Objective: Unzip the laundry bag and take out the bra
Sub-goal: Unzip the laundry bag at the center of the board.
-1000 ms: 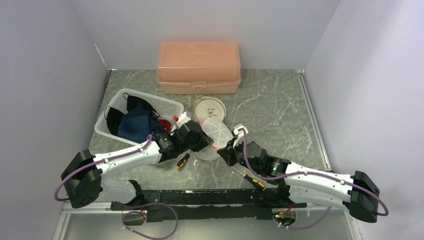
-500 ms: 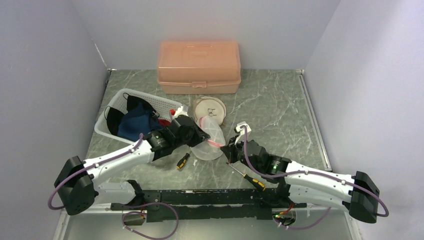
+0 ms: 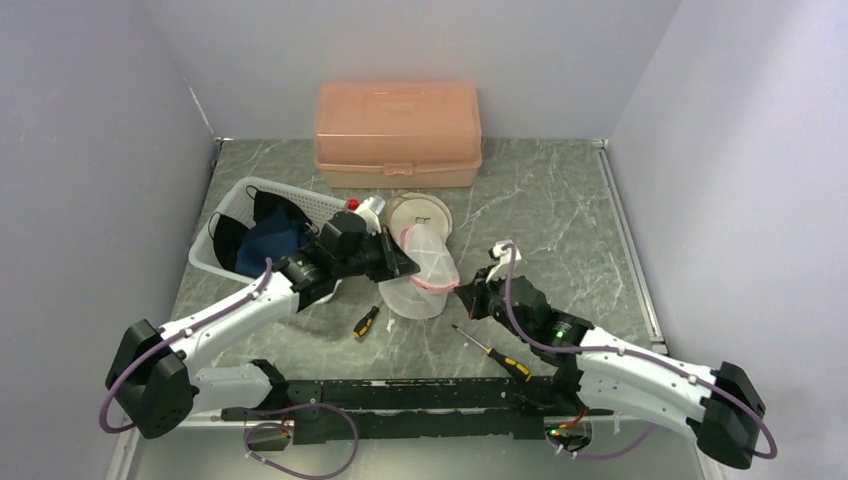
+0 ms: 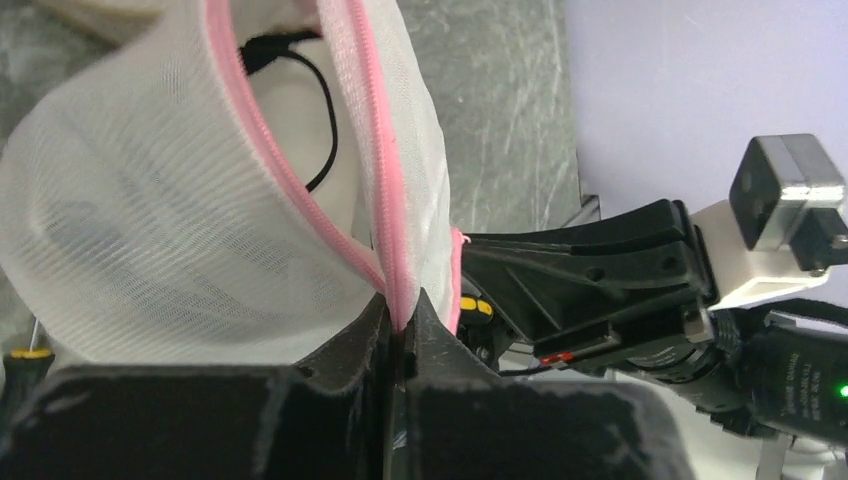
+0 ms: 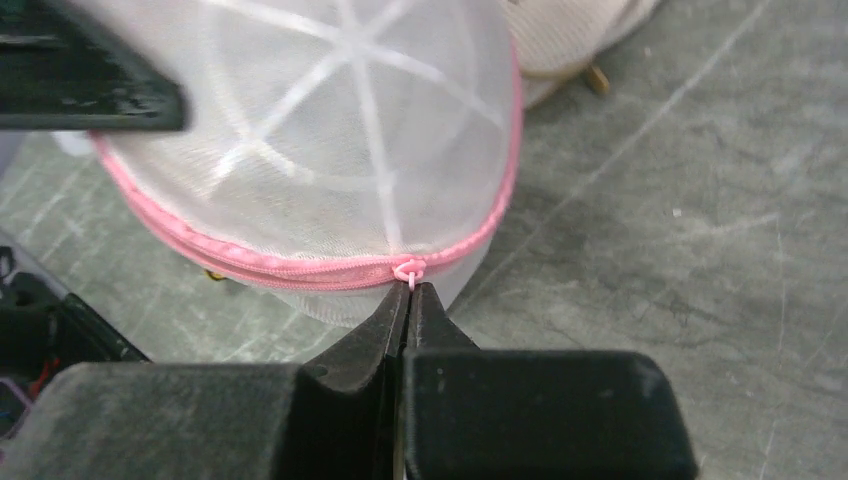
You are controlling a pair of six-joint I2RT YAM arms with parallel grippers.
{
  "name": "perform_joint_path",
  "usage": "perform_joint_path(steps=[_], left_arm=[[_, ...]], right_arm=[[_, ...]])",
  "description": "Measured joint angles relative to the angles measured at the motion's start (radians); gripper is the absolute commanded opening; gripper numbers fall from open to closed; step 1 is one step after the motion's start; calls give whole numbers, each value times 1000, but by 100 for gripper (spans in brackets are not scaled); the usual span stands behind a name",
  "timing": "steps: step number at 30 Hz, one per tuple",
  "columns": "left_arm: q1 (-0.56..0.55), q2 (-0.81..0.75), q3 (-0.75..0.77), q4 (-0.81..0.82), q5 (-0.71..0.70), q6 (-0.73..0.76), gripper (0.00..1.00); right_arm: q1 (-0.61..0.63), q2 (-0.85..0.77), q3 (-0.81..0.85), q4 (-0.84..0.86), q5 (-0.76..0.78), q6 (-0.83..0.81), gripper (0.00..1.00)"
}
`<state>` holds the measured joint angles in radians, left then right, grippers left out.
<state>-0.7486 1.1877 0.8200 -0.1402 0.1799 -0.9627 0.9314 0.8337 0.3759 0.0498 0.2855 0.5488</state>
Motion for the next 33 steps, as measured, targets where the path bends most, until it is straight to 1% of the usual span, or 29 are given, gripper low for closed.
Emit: perform_joint_path(steps=[4,5,6,7,9,10,11,12,15,19,23,26,28,30,33], left_arm=[[37,17,66,-5,132,126,16],[41,29,97,-1,166,156,18],[45,42,122,8,195,182,23],[47,50,135,23,220,199,34],[55,55,126,66,255,216,62],[58,55,109,84,262,219,72],[61,55,88,99,264,216,85],[64,55,63,106,259,212,93],[71,50,-5,79,211,194,94],[74,-23,-67,-39,101,166,94],[74,-224,-81,-176,10,111,94],[73,-323,-50,-248,-21,52,94],[66,-334,-21,-278,-26,8,94],[37,-312,6,-299,-42,-40,94],[-71,-225,33,-312,-96,-121,94]], right_arm=[[39,-118,-1,-1,3,-62,0],[52,-134,0,-1,5,-76,0],[73,-149,0,-1,9,-93,0],[92,-155,0,2,11,-105,0],[126,-151,0,6,11,-122,0],[137,-145,0,6,11,-125,0],[147,-134,0,9,12,-127,0],[153,-122,0,13,12,-127,0],[159,-90,-13,34,12,-120,0],[162,-50,-30,42,17,-104,0],[163,-16,-31,53,32,-87,0],[163,6,-30,62,45,-80,0],[163,26,-29,69,49,-76,0],[163,46,-26,73,50,-75,0],[163,75,-14,74,50,-74,0]])
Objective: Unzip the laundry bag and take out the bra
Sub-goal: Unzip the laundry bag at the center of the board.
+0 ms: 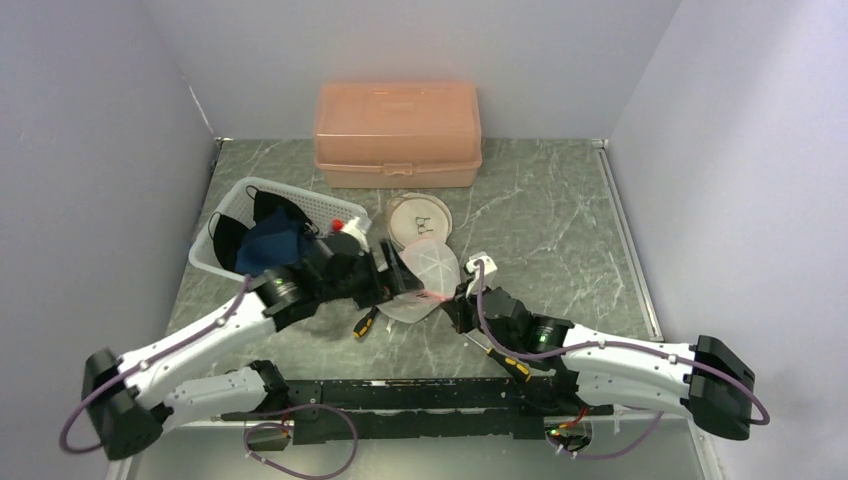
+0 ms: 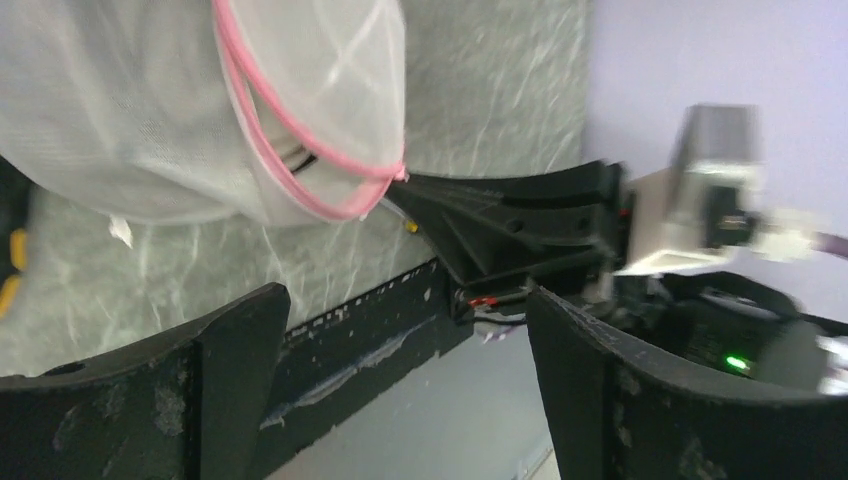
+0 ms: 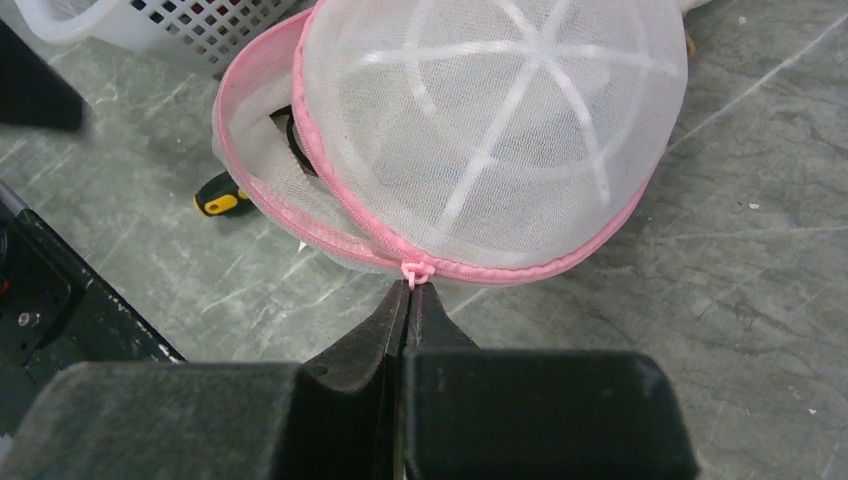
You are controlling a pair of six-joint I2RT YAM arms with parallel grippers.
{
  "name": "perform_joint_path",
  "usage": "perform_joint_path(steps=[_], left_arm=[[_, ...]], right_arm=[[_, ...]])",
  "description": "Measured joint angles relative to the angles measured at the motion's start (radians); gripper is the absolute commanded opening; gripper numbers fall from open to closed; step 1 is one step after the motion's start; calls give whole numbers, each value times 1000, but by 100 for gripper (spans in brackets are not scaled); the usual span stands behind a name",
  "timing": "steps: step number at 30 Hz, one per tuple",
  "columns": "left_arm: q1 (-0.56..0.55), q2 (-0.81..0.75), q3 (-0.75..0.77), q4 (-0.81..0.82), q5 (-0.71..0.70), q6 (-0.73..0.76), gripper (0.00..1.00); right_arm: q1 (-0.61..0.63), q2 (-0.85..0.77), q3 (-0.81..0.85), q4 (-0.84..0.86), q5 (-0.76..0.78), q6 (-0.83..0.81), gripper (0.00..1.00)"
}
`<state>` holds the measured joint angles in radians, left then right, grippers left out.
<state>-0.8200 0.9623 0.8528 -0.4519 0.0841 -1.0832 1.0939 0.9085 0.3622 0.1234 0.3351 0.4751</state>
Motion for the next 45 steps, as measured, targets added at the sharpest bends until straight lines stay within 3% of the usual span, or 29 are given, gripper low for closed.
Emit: perform_joint_path(steps=[4,9,16,24,33,45], left_arm=[[-97,145,5,2,-29,-85,94],[-105,251,14,21,-55,-136,94],[-104,328,68,34,-139,-161,84],[-78,406,86,43,-161,-175,55],[-71,396,98,47,-161,-178,4],[-10,304,95,74,-57,-101,4]], right_arm=[[0,24,24,4,-1,0,0],[0,30,37,6,-4,0,0],[1,19,37,19,-49,-13,0],[16,-5,37,41,-102,-48,0],[18,-23,37,30,-88,-63,0],[-6,-27,35,20,3,18,0]])
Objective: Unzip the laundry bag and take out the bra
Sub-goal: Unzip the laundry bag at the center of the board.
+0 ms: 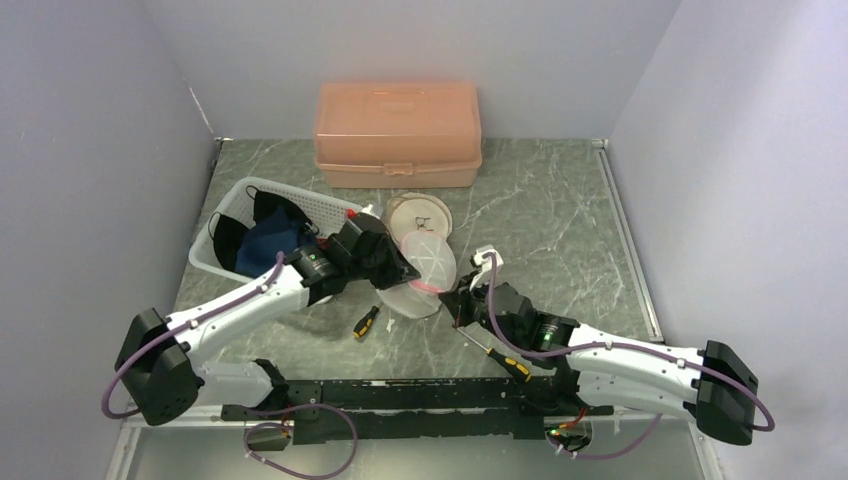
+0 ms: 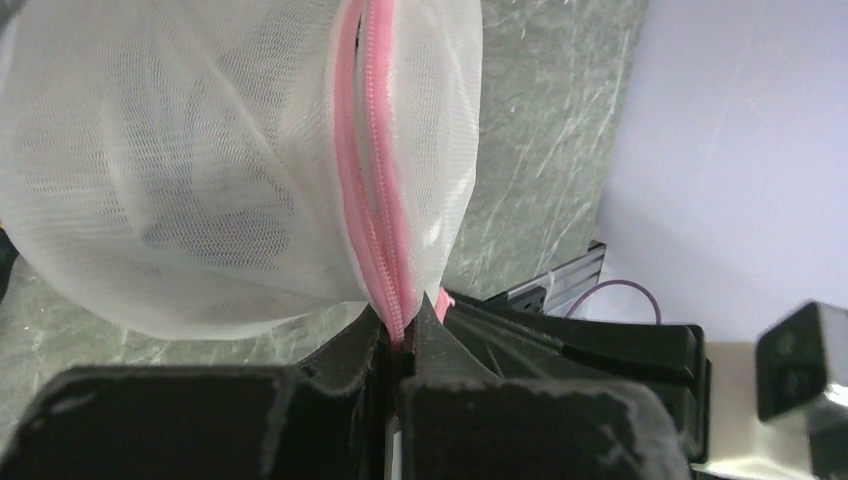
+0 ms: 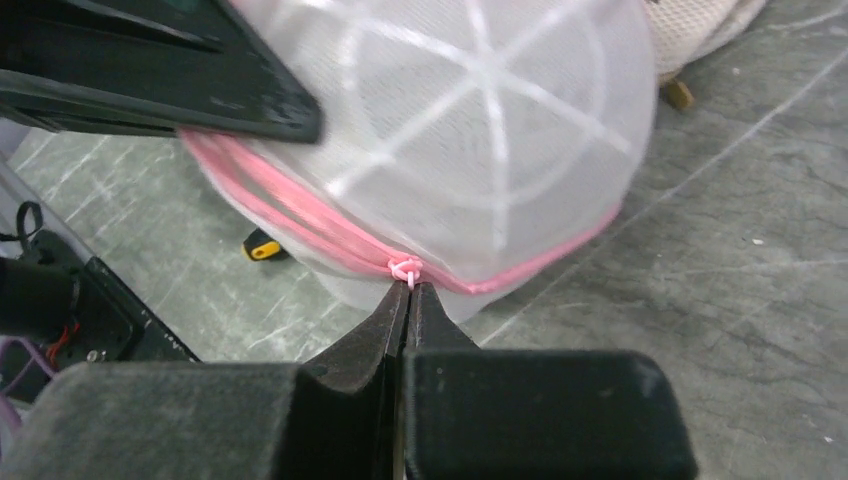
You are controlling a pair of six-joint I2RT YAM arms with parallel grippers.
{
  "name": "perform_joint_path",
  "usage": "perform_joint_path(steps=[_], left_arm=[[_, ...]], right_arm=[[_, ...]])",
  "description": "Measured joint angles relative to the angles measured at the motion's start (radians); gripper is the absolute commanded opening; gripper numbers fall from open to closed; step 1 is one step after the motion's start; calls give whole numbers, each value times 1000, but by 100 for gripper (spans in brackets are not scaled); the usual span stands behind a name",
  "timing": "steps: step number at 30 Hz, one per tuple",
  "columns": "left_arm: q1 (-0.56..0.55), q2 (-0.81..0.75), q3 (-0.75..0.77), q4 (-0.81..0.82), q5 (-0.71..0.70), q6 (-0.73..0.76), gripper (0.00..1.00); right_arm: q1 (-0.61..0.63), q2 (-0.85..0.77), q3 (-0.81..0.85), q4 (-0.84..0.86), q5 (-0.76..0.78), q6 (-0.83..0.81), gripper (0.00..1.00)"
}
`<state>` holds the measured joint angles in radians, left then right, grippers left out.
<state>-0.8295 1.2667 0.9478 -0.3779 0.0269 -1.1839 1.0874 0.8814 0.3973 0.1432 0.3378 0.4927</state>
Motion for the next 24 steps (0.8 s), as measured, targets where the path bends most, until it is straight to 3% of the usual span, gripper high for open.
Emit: perform_joint_path(steps=[9,19,21,24], left_arm=[[106,-83,-12,14,170,125,10],[150,-6,146,35,397,356,24],[154,1,150,80,422,383,36],[161,8,98,174,435,396,74]], right_arm=[[-131,-11,-38,-46,12,50,0],[-81,-275,-25,-97,15,-68,0],[-61,-287,-11,-101,17,-89,0],[-45,-286,-5,-111,17,-105,0]])
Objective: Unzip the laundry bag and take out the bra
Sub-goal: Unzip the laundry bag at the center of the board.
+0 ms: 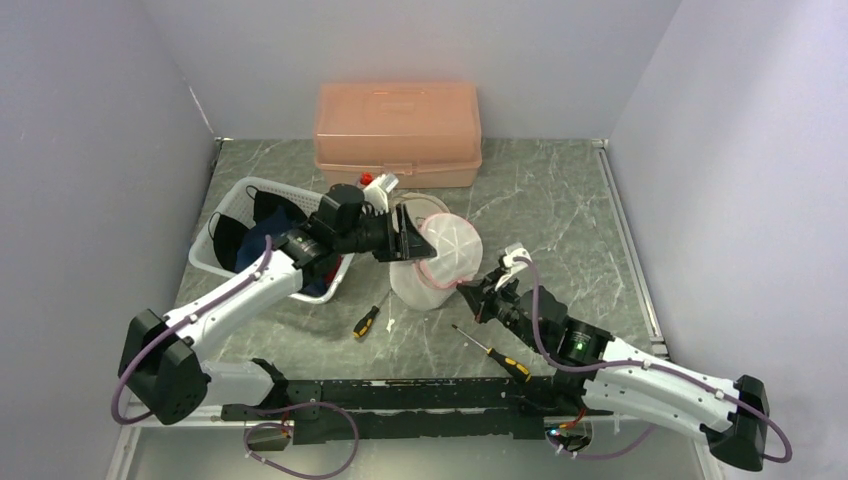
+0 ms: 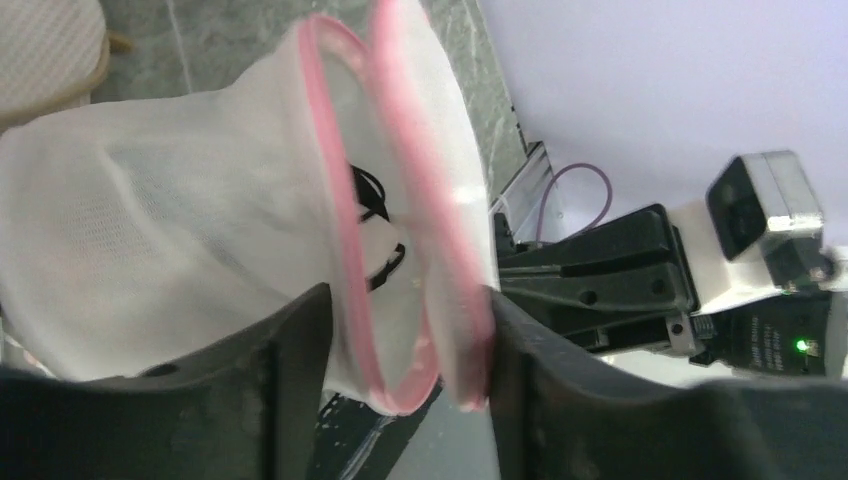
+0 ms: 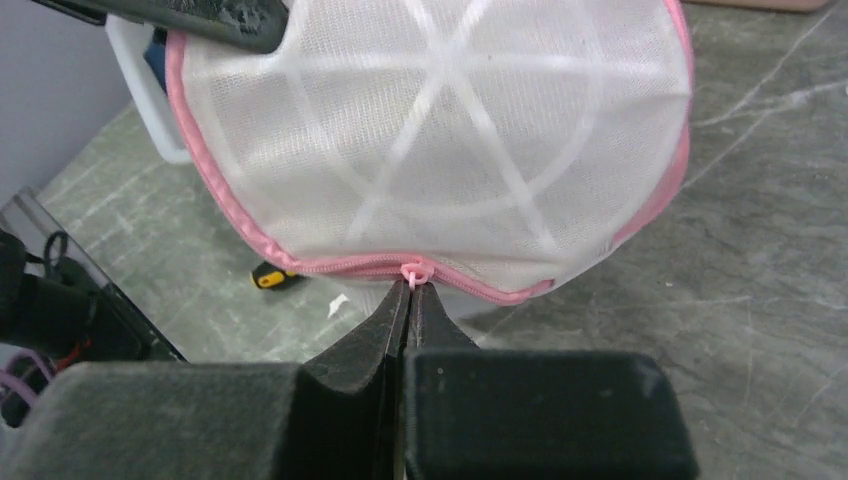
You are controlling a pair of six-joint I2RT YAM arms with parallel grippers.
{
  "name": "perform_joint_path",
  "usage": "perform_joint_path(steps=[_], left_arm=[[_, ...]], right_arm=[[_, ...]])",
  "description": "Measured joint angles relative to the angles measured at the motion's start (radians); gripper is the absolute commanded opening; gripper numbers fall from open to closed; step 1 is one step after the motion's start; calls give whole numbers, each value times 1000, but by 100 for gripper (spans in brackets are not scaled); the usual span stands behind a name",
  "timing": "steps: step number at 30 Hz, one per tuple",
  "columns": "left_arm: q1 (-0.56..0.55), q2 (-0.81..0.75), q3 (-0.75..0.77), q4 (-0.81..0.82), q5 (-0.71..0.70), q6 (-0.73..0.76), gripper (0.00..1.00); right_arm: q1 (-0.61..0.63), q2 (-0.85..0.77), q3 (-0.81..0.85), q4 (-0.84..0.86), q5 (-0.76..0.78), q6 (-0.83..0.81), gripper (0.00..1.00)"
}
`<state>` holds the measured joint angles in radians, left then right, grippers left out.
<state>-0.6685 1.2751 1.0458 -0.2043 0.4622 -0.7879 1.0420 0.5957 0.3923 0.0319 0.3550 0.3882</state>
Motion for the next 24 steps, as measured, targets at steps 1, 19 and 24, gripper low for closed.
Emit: perform_joint_path(steps=[1,19,24], left_arm=[[3,2,-26,20,3,4,81],[24,-264,-150,-278,-232,-92,94],[24,-379,-91,-413,-351,-151,94]], right_arm=[[3,5,0,-6,0,0,0],[7,199,-15,-35,-14,103,0],[7,236,66,-48,-14,135,0]])
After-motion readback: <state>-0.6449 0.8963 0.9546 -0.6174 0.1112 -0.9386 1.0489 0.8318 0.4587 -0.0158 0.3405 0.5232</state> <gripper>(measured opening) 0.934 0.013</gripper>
